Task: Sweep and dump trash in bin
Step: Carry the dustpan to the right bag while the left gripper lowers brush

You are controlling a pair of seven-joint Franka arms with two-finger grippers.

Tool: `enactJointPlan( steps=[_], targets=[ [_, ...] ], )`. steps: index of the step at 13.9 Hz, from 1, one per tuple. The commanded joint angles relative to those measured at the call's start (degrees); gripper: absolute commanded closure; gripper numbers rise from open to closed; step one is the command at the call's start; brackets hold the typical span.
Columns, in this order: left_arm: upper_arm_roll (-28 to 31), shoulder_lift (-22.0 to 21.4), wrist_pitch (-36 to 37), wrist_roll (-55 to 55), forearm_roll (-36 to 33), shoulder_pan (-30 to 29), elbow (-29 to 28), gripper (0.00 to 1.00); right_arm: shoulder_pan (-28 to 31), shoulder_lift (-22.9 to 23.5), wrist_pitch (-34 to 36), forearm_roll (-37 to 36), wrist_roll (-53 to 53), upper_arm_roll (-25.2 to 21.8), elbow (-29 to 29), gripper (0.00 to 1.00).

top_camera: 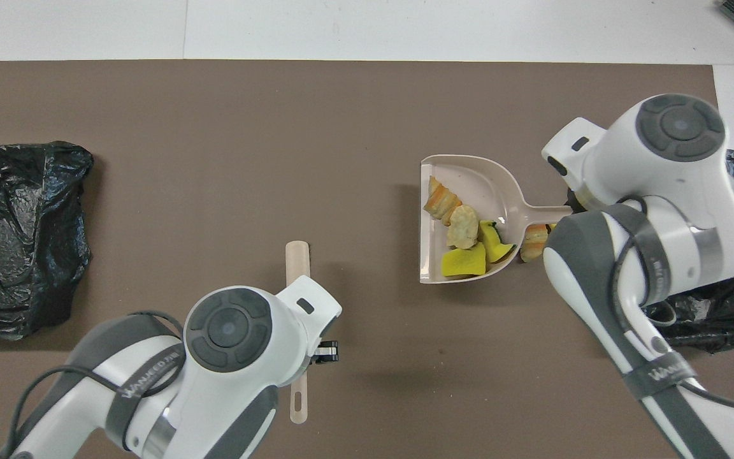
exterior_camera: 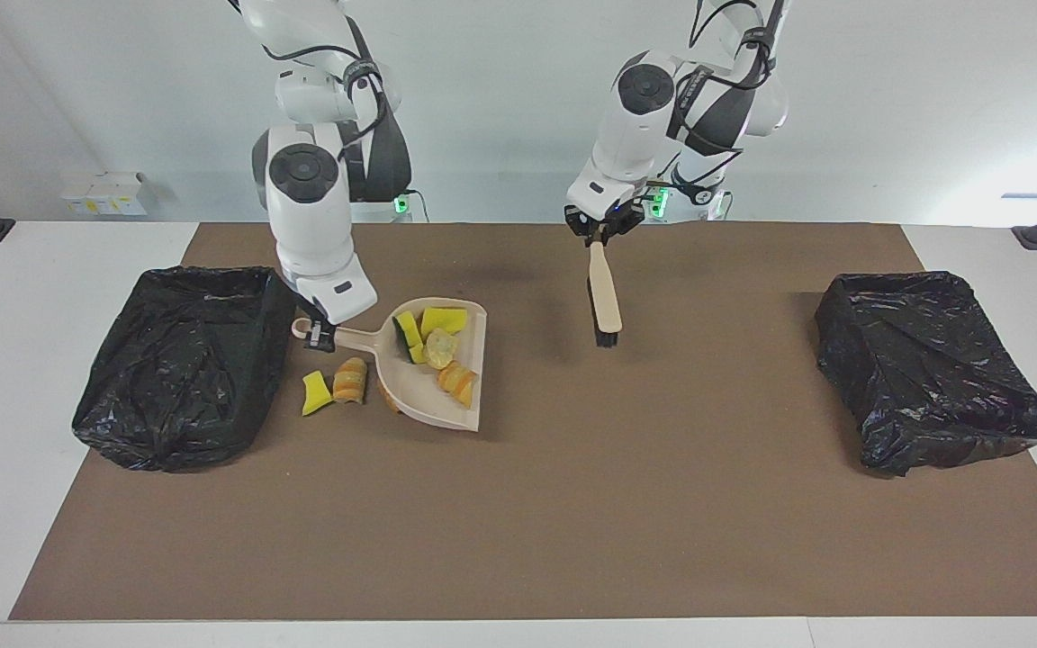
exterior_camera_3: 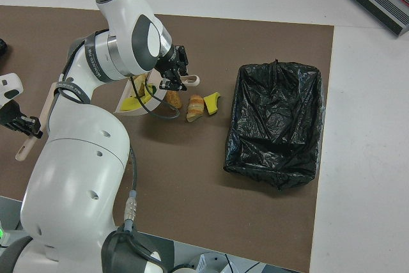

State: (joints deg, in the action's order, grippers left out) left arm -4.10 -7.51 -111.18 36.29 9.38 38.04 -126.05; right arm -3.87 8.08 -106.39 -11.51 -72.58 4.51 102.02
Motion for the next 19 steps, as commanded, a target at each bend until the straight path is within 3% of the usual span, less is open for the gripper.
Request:
enactJointPlan(
  steps=[1, 4, 7, 10, 13, 17, 18, 19],
  targets=[
    [0.8, 1.3, -6.3, 4.1, -0.9, 4.4, -2.8, 1.0, 4.9, -4.0, 1.6, 1.7, -5.9, 0.3, -0.2, 1.0],
    [0.8, 5.6, -14.6, 9.5, -0.9, 8.4, -2.9, 1.0, 10.5, -6.5, 3.3, 1.7, -10.4, 0.0, -0.3, 1.0],
    [0.7, 7.1, -15.1, 10.6, -0.6, 9.2, -3.1, 1.0, 17.0, -7.2, 3.8, 0.6, -11.5, -0.1, -0.3, 1.0],
    [0.7, 7.4, -15.9, 10.7, -0.5, 10.2, -3.9, 1.0, 22.6, -7.2, 2.5, 0.4, -22.7, -1.3, -0.4, 1.0],
    [0.7, 7.4, -16.4, 9.9, -0.5, 10.2, -4.4, 1.0, 28.7, -7.1, -1.5, -3.9, -28.4, -1.3, -1.1, 1.0],
    [0.8, 8.9, -17.8, 10.7, -0.5, 10.5, -4.6, 1.0, 32.7, -7.1, -9.3, -11.4, -28.9, -1.3, -0.6, 1.0],
    [0.8, 9.0, -17.8, 10.7, -0.5, 10.5, -4.6, 0.92, 33.2, -7.2, -10.1, -13.5, -28.5, -1.4, -0.4, 1.0],
    [0.8, 9.0, -17.8, 10.7, -0.5, 10.4, -4.6, 0.63, 33.3, -7.2, -10.2, -15.5, -27.5, -1.4, -0.2, 1.0]
  ],
)
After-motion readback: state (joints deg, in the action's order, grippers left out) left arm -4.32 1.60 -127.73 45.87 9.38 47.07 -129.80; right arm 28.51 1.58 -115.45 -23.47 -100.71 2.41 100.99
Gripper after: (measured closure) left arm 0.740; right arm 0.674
